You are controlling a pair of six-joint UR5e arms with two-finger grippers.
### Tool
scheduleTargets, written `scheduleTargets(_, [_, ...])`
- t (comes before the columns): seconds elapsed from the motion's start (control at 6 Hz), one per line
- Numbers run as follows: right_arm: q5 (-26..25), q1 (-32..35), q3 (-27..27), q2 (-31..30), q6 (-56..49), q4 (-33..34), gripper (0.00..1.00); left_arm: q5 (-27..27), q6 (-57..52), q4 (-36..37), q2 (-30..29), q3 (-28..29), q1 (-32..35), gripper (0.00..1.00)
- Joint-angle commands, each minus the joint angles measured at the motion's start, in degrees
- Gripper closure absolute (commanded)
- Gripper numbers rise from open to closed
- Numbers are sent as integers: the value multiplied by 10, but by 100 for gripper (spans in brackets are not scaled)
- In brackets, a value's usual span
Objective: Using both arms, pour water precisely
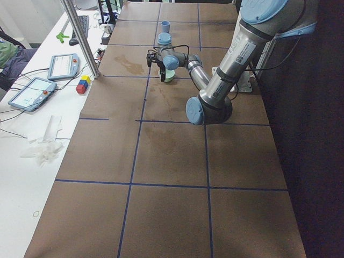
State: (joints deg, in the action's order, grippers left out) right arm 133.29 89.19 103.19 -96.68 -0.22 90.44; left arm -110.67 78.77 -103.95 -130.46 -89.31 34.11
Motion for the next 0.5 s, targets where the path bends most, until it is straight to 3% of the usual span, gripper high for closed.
scheduleTargets(0.0, [2,0,-2,-6,-2,9,0,19,9,-11,-14,29,-29,0])
scheduleTargets(0.33, [3,1,-1,-11,-4,9,0,27,15,-38,-23,63,-40,3])
